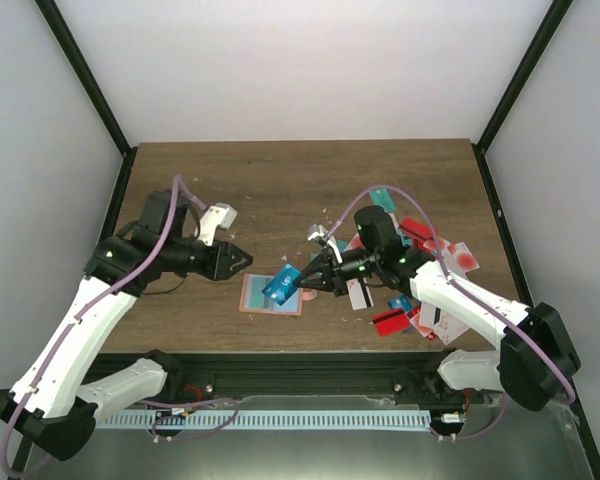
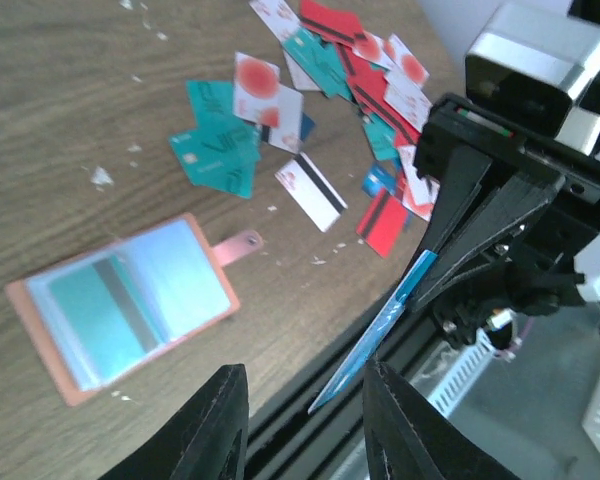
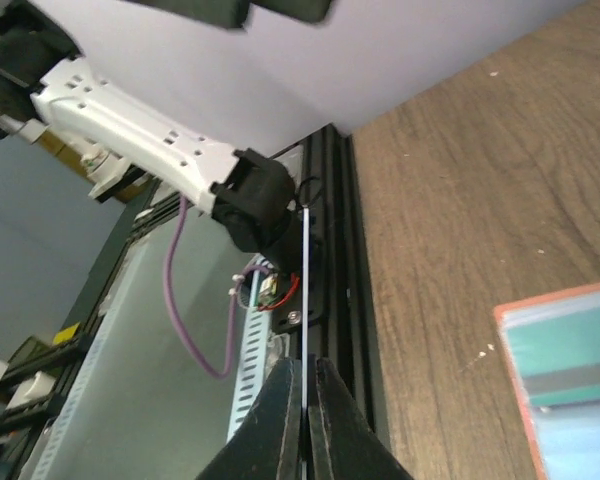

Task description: Put the credit cards into the card holder

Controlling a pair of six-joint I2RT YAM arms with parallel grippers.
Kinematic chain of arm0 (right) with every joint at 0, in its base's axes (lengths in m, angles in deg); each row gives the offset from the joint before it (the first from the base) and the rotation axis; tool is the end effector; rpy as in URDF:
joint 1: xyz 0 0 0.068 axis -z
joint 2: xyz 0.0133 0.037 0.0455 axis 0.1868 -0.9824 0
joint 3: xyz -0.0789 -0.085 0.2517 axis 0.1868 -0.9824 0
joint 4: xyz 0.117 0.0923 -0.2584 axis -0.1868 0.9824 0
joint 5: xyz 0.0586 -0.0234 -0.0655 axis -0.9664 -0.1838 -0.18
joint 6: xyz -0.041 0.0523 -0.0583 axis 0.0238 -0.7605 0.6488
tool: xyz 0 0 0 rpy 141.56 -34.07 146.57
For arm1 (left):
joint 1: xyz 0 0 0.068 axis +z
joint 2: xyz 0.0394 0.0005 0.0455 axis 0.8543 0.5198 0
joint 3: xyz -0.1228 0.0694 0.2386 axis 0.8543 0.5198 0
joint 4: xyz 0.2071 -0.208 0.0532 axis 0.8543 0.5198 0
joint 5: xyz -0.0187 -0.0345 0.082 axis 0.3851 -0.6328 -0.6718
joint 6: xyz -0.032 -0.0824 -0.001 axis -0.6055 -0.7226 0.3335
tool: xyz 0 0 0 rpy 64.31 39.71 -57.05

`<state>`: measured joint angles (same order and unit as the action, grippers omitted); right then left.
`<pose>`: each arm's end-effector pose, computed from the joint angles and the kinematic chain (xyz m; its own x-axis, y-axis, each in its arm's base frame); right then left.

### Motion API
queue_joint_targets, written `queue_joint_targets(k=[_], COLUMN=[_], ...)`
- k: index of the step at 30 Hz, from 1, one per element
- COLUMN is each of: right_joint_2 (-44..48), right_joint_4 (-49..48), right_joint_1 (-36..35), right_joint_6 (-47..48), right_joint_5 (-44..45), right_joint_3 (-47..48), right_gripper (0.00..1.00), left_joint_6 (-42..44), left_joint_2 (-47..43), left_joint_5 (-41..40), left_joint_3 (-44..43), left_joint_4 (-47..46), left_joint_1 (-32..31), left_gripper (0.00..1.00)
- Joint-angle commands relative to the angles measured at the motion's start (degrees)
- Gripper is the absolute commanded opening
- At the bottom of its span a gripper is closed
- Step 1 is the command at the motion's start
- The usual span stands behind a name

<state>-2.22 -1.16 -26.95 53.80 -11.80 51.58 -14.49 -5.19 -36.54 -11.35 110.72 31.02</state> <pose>0.2090 0.2480 0.2458 -0.4964 -0.3049 -0.8128 -0.8465 -0.0378 0.5311 0.1906 -0.1398 0.3678 -0.7678 0.1978 -0.6095 0.5448 0.7021 -0.4585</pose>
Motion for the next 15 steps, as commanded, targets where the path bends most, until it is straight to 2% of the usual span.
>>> queue_joint_targets(k=[1, 5, 15], right_joint_2=[-1.22, -2.38, -3.17], right_joint_4=[5.65, 6.9, 7.11], right_joint_1=[-0.61, -0.67, -0.77], right_joint_6=[6.52, 6.45, 7.23], right_joint_5=[-7.69, -11.34, -11.58], right_joint_3=[4.97, 5.91, 6.66], right_gripper=[0.01, 0.01, 0.01], left_joint_6=[0.0, -0.4, 0.23], left_joint_2=[-0.47, 1.07, 1.86], left_joint_5=[11.57, 17.5, 23.33], left_joint_3=[4.23, 7.89, 9.72], left_joint_4=[-6.13, -8.25, -11.14], left_joint_1=[-0.02, -0.11, -1.86], left_gripper=[0.35, 0.35, 0.33])
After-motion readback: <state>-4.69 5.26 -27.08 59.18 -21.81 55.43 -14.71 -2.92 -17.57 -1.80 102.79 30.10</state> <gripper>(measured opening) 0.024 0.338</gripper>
